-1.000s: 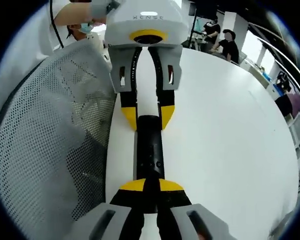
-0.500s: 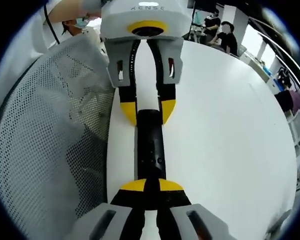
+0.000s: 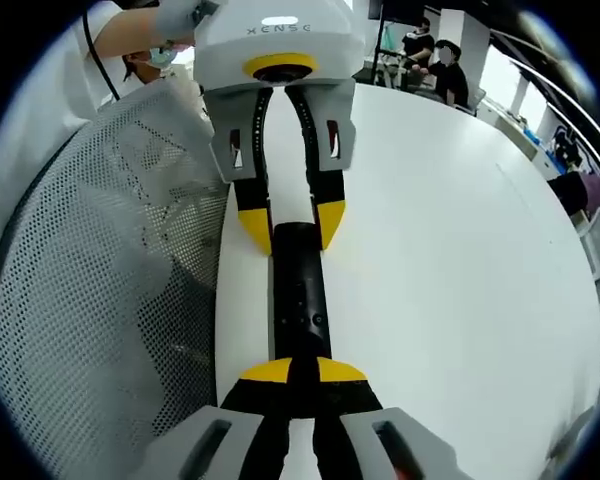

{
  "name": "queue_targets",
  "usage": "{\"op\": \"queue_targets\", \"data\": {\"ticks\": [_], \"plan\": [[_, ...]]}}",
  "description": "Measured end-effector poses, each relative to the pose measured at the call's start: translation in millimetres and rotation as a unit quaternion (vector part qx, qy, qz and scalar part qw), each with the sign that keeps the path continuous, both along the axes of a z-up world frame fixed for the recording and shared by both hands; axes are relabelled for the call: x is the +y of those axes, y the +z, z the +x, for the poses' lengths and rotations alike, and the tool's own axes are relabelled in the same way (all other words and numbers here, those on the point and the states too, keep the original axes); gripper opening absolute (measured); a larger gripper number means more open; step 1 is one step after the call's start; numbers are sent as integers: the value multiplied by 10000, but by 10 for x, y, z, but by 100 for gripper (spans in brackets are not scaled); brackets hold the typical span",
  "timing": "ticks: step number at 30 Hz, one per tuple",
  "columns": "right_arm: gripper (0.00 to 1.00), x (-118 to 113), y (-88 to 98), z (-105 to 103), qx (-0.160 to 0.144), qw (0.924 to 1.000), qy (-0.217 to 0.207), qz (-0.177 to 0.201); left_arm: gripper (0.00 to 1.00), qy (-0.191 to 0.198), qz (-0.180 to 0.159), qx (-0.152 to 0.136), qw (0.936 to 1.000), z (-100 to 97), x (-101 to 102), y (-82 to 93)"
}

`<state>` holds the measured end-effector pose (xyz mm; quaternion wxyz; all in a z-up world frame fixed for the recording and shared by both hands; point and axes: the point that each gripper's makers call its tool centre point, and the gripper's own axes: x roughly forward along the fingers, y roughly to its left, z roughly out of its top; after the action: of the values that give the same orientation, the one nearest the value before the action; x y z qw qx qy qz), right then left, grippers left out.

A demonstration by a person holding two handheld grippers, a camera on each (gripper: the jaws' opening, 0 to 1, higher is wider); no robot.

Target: Press the specified remote control buttons in sequence, fully releasing each button before pressing the next.

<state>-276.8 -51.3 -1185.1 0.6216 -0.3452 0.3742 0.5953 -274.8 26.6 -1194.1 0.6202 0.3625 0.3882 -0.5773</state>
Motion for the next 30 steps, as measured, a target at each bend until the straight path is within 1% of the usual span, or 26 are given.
{"op": "queue_targets", "data": {"ticks": [3, 8, 12, 14, 18, 21, 25, 27, 30], "plan": [[2, -5, 0, -4, 6, 9999, -102, 34, 24, 27, -32, -9, 10000, -2, -6, 2], [2, -3, -10, -4, -4, 9997, -252, -22, 24, 19, -15, -6, 10000, -3, -7, 1], [2, -12, -18, -17, -108, 9996, -242, 36, 24, -9, -16, 9, 10000, 0, -8, 1], [2, -5, -16, -12, -115, 9997, -231, 55, 24, -6, 24, 33, 10000, 0, -10, -1], [2, 2, -14, -17, -201, 9996, -181, 2, 24, -22, 104, 30, 9999, -6, -10, -2], [2, -12, -1, -27, -287, 9995, -119, 108, 24, 4, 92, 37, 10000, -5, -6, -1], [2, -15, 9, -28, -226, 9990, -248, 304, 24, 28, 69, 43, 10000, -5, -5, 2], [2, -15, 14, -35, -215, 9988, -293, 324, 24, 33, 66, 41, 10000, -7, -3, 3], [0, -31, 13, -36, -355, 9988, -209, 280, 24, 29, 52, 44, 10000, -7, -1, 5]]}}
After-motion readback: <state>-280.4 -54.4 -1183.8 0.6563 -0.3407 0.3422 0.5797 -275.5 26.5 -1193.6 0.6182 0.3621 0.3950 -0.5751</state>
